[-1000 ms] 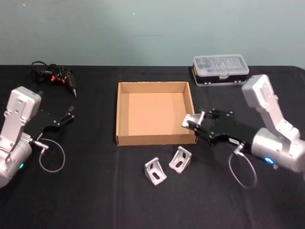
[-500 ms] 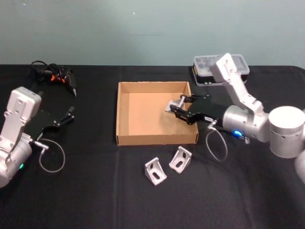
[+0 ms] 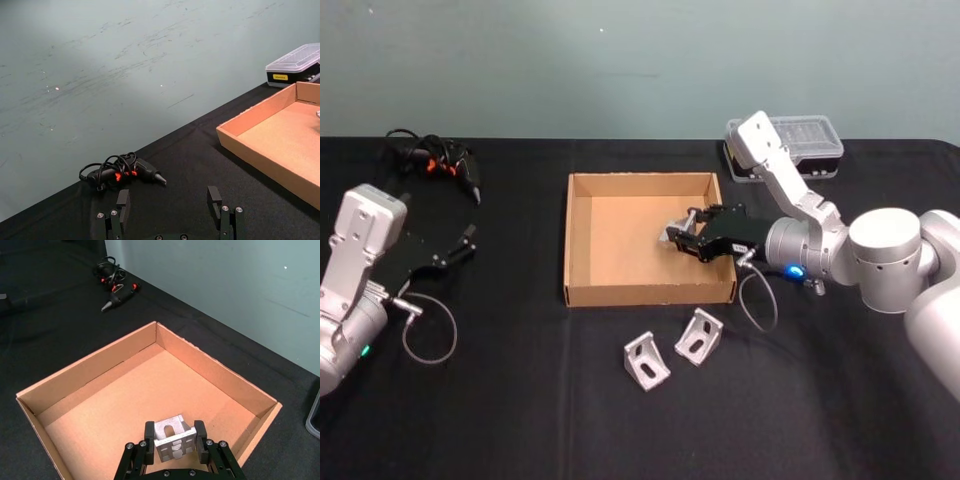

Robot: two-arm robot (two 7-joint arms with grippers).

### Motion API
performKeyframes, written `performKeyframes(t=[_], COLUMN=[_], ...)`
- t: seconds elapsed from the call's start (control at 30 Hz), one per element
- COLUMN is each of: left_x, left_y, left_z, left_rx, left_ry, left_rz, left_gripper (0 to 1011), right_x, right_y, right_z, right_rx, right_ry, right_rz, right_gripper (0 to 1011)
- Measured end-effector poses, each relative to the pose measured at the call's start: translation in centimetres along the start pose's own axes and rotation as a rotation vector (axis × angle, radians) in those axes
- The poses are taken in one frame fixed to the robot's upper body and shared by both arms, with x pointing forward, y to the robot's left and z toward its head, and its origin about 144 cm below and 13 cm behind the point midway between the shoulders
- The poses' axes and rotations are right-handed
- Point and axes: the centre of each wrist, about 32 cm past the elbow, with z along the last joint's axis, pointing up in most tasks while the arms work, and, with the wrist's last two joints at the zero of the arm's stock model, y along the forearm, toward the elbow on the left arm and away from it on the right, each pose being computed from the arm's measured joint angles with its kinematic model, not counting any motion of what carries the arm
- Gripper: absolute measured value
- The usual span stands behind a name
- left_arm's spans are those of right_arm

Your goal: Use one hand to pick up the angle iron from the table and place it into the box.

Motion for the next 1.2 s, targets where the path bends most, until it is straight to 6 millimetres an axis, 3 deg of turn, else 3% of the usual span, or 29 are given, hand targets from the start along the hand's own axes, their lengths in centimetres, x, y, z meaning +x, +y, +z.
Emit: performKeyframes(t=[1.13,1.2], left_x=[0.0,0.0], left_y=[0.0,0.0], left_z=[0.0,0.0], left_rx=[0.0,0.0], left_ry=[0.0,0.0], left_rz=[0.0,0.0], left_gripper=[1012,1011], right_x=[0.1,0.1], right_y=[0.04,0.04], right_z=[-0.05,-0.05], right_rx=[-0.006,-0.005], right_ry=[0.003,0.003], right_rz=[-0.001,-0.001], right_gripper=[474,507])
